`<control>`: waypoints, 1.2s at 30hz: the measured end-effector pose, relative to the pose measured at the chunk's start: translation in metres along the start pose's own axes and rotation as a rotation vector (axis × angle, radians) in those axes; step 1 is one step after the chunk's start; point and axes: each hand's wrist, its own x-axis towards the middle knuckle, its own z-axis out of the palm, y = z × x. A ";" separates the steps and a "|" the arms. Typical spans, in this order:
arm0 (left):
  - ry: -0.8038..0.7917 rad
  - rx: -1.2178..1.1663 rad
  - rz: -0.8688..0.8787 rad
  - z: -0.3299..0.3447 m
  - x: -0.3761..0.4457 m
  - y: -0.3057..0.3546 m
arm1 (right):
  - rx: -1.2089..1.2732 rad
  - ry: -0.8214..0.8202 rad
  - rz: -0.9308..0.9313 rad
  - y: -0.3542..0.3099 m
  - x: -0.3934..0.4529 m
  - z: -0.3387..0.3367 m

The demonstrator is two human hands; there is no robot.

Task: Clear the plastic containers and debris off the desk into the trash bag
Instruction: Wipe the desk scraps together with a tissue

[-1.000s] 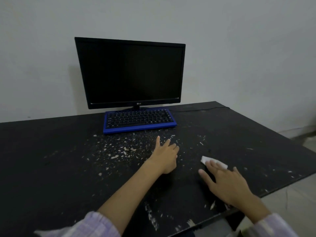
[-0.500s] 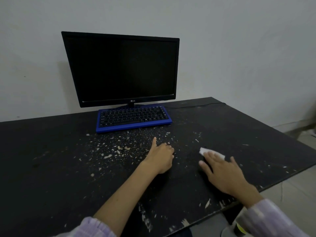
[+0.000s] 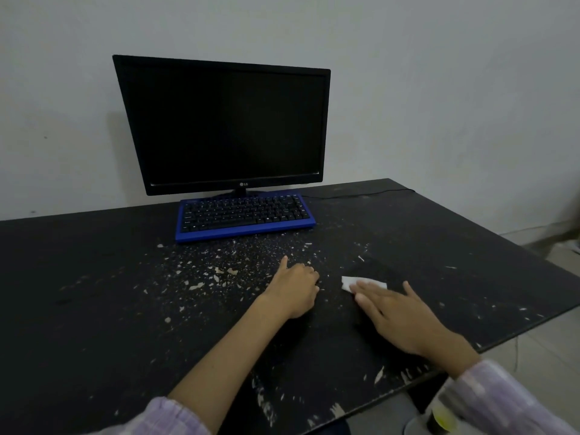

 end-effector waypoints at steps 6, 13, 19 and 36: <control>0.015 -0.003 -0.006 0.001 0.001 0.001 | -0.045 -0.026 0.013 -0.027 0.031 -0.006; 0.001 -0.013 0.013 -0.001 0.006 -0.008 | -0.002 -0.037 -0.048 -0.006 0.009 0.000; -0.023 0.012 -0.043 -0.008 0.020 -0.026 | -0.097 -0.070 0.041 -0.008 0.061 -0.016; -0.052 -0.066 -0.144 -0.007 0.064 -0.071 | -0.069 -0.257 0.111 0.013 0.199 -0.035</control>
